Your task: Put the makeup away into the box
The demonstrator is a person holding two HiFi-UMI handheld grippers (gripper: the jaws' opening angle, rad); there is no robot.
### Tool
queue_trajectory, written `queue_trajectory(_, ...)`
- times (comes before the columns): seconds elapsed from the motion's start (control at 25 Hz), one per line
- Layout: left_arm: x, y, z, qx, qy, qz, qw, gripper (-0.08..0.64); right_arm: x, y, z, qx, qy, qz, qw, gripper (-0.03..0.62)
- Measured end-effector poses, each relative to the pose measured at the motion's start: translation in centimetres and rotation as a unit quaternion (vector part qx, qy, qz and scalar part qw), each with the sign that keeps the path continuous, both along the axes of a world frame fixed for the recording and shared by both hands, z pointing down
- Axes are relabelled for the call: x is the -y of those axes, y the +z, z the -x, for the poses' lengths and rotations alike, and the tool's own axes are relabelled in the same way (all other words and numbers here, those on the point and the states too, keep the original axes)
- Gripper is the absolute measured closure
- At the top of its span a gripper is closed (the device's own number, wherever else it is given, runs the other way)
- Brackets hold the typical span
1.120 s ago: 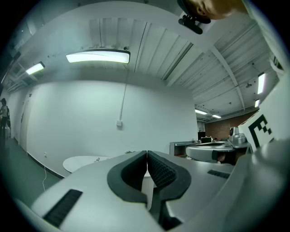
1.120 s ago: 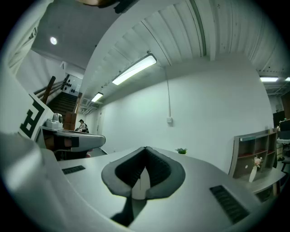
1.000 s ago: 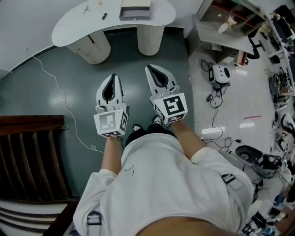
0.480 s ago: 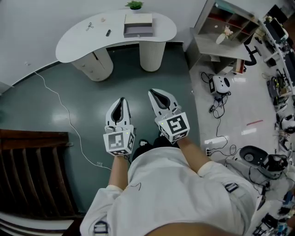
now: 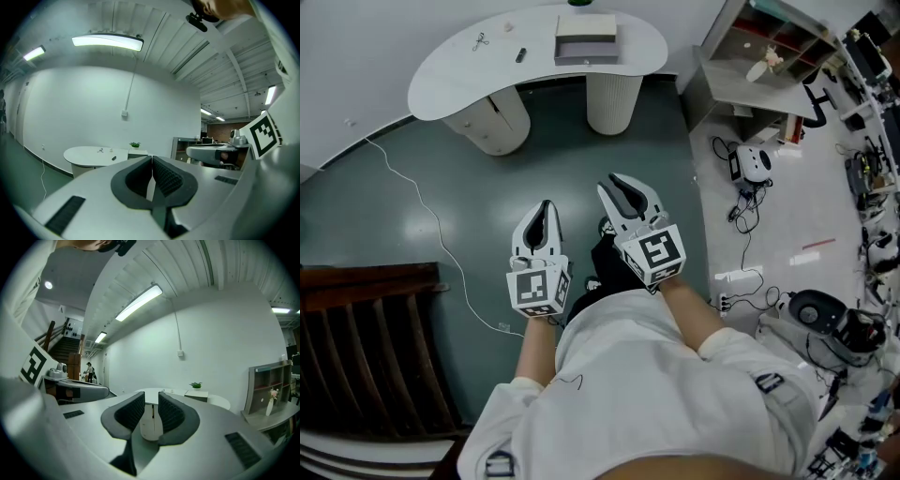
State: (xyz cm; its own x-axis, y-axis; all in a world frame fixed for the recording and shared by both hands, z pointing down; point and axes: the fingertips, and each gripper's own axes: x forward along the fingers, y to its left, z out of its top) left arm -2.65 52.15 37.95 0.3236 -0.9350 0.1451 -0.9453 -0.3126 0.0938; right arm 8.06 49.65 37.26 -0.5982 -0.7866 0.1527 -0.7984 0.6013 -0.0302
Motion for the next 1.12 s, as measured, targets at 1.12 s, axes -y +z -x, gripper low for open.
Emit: queue_trajectory(1.12, 30.2, 2.7, 1.4, 0.026, -0.036, 0.051, 0.9977, 0.538, 31.4, 3.0, 1.0, -0.007, -0.062, 0.021, 0.998, 0.508)
